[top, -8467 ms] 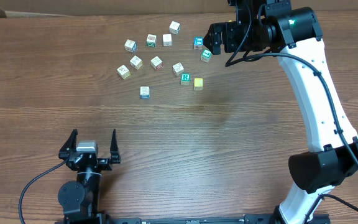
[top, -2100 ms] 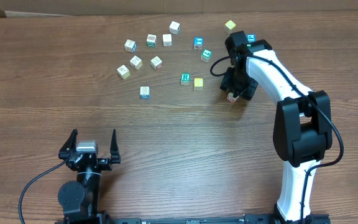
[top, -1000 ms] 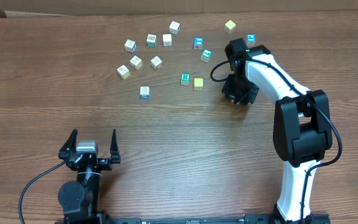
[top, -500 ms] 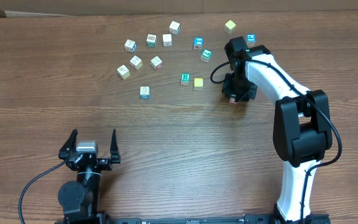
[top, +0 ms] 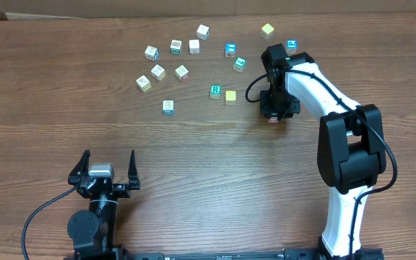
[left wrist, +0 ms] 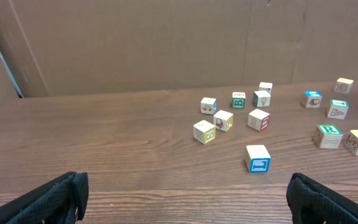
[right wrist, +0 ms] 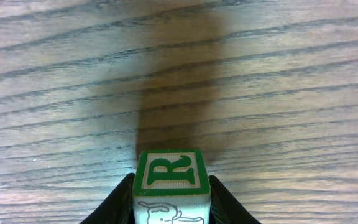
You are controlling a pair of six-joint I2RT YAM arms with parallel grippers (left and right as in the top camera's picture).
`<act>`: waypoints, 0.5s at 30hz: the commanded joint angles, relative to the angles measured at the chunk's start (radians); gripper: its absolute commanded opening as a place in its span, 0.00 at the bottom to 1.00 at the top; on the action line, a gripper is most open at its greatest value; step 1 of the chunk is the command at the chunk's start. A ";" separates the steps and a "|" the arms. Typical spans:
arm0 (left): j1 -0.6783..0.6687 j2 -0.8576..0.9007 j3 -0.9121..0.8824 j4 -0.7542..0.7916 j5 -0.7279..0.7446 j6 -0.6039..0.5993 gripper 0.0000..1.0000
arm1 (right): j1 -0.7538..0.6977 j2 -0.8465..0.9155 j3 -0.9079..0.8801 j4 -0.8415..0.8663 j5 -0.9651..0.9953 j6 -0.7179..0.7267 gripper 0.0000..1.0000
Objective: Form a tower
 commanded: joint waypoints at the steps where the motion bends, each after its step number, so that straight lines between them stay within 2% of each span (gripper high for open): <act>1: -0.007 -0.009 -0.003 -0.003 -0.003 -0.010 1.00 | -0.003 -0.008 -0.005 0.000 -0.008 -0.043 0.34; 4: -0.007 -0.009 -0.003 -0.003 -0.003 -0.010 1.00 | -0.003 -0.008 -0.005 0.000 -0.008 -0.043 0.40; 7: -0.007 -0.009 -0.003 -0.003 -0.003 -0.010 1.00 | -0.003 -0.008 -0.005 0.000 -0.008 -0.043 0.53; 9: -0.007 -0.009 -0.003 -0.003 -0.003 -0.010 1.00 | -0.003 -0.008 -0.005 0.005 -0.008 -0.043 0.57; 10: -0.007 -0.009 -0.003 -0.003 -0.003 -0.010 1.00 | -0.003 -0.008 -0.005 0.018 -0.008 -0.042 0.64; 15: -0.007 -0.009 -0.003 -0.003 -0.003 -0.010 1.00 | -0.003 -0.008 -0.005 0.117 -0.007 -0.043 0.70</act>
